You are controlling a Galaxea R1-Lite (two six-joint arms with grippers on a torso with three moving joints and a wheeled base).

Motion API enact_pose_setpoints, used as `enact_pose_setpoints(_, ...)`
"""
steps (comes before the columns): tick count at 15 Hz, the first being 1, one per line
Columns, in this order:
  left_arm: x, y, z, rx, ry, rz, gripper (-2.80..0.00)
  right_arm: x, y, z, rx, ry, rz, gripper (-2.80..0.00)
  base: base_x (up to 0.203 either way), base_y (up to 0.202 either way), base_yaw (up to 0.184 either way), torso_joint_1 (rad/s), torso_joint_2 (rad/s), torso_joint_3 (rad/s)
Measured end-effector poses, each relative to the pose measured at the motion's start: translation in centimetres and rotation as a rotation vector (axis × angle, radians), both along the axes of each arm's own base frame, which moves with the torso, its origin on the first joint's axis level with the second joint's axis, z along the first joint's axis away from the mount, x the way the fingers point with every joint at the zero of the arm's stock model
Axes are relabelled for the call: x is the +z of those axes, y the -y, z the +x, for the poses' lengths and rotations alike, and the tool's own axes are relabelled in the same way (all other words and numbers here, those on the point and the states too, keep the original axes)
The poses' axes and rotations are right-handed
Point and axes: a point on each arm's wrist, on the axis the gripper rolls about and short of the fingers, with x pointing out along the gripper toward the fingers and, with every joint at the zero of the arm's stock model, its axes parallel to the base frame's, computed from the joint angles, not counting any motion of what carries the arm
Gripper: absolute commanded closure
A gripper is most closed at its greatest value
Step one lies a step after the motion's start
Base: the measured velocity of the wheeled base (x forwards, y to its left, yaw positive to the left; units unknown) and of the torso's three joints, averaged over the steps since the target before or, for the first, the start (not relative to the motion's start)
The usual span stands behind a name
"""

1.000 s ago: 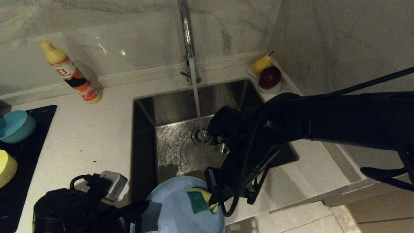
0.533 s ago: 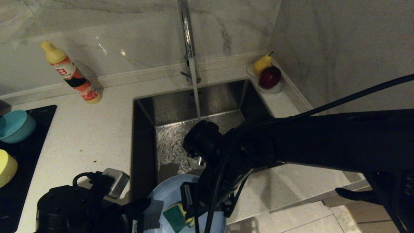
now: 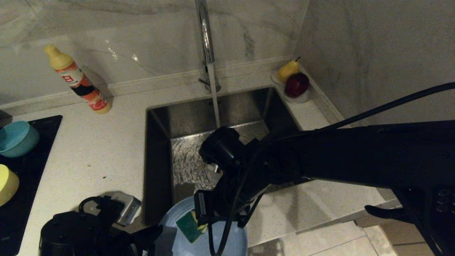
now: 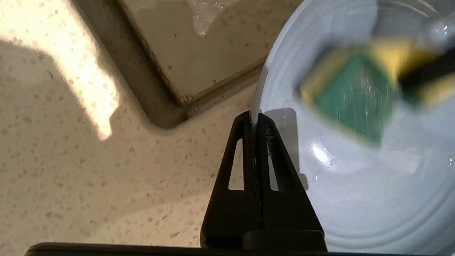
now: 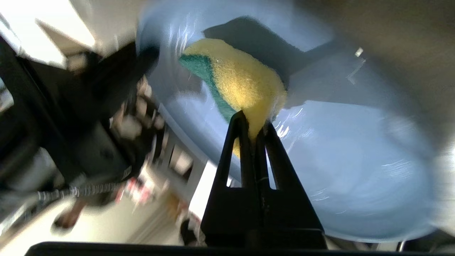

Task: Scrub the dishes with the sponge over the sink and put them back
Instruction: Wipe the plate

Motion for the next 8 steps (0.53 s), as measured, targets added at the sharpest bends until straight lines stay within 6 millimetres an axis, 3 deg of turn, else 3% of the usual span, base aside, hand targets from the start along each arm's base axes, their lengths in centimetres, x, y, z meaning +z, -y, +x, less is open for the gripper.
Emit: enact_pose_setpoints(8, -0.5, -0.3, -0.5, -0.003, 0.023, -0.017, 0.00, 0.6, 3.3, 3.1, -0.139, 0.049, -0.054, 0.00, 0.000, 0.000, 0.000, 0.000, 0.00, 0.000)
